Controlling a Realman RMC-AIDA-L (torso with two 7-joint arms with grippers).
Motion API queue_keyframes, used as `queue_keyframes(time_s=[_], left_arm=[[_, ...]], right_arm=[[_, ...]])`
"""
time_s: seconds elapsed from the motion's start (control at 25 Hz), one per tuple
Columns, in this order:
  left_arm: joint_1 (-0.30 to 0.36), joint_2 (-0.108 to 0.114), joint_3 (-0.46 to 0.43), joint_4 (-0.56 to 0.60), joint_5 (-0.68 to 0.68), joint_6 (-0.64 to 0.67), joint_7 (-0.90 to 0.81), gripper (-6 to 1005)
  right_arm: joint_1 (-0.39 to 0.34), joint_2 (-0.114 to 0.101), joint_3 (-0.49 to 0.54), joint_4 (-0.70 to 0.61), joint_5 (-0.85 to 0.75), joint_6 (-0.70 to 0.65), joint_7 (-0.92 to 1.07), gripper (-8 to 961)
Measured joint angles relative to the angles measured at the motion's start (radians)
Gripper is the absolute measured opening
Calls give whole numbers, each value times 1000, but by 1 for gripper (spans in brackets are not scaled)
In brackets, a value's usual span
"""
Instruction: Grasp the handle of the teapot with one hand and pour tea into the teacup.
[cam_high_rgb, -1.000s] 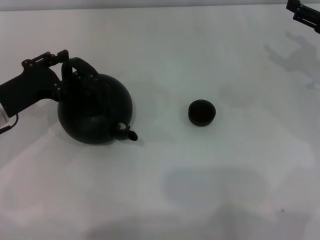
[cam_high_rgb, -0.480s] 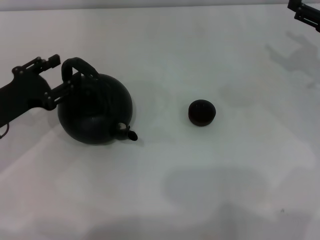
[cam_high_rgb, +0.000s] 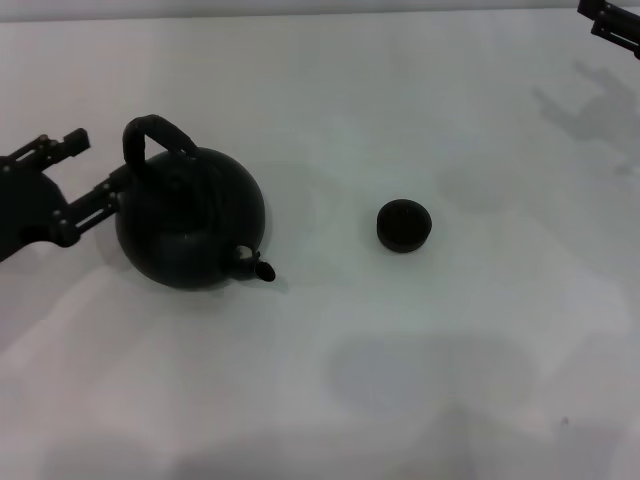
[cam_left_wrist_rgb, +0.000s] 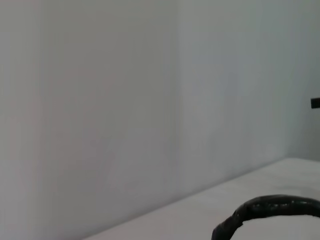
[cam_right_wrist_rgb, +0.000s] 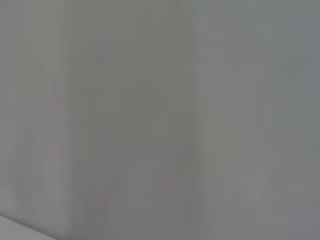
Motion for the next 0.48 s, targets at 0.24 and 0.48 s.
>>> queue_keyframes(time_s=[0.24,0.48], left_arm=[[71,0,0,40,-84,59,-7,667],[142,1,-7,48,-226,72,32,667]], right_arm=[[1,-3,5,0,1,0,0,844],[-8,-6,16,2,9,0,-7,844]])
